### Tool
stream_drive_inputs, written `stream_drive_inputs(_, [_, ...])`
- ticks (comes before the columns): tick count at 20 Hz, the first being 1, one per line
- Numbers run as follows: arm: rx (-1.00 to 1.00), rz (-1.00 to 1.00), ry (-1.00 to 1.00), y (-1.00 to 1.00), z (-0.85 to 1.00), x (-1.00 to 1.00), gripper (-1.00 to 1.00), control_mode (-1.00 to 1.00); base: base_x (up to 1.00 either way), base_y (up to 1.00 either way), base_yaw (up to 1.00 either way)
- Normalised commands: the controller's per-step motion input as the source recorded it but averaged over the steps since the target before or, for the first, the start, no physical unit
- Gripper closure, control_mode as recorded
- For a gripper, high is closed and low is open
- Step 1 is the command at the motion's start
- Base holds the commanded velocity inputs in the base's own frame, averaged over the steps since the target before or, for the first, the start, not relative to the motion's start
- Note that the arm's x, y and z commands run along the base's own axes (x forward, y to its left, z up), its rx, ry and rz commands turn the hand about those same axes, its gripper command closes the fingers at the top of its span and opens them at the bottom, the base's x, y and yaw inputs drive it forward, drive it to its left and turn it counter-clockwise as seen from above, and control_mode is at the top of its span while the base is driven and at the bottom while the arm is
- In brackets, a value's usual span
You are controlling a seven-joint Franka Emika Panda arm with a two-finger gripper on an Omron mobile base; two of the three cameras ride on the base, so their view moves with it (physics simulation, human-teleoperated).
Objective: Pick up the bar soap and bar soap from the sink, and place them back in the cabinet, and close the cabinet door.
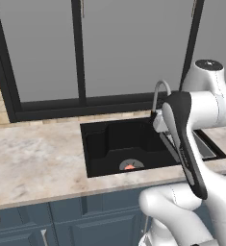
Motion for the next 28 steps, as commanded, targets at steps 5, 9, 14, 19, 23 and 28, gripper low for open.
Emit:
stream_drive_inputs(5, [0.00, 0.00, -0.05, 0.00, 0.05, -0.21, 1.00, -1.00, 0.00, 0.00, 0.00])
stream_drive_inputs(9, [0.00, 0.00, -0.01, 0.00, 0.07, -0.22, 1.00, -1.00, 0.00, 0.00, 0.00])
stream_drive_inputs(14, [0.00, 0.00, 0.00, 0.00, 0.00, 0.00, 1.00, 1.00, -0.21, -0.19, 0.00])
stream_drive_inputs(19, [0.00, 0.00, 0.00, 0.00, 0.00, 0.00, 1.00, 1.00, -0.32, -0.36, 0.00])
stream_drive_inputs(23, [0.00, 0.00, 0.00, 0.00, 0.00, 0.00, 1.00, 1.00, -0.33, -0.50, 0.00])
stream_drive_inputs(28, [0.00, 0.00, 0.00, 0.00, 0.00, 0.00, 1.00, 1.00, -0.38, -0.61, 0.00])
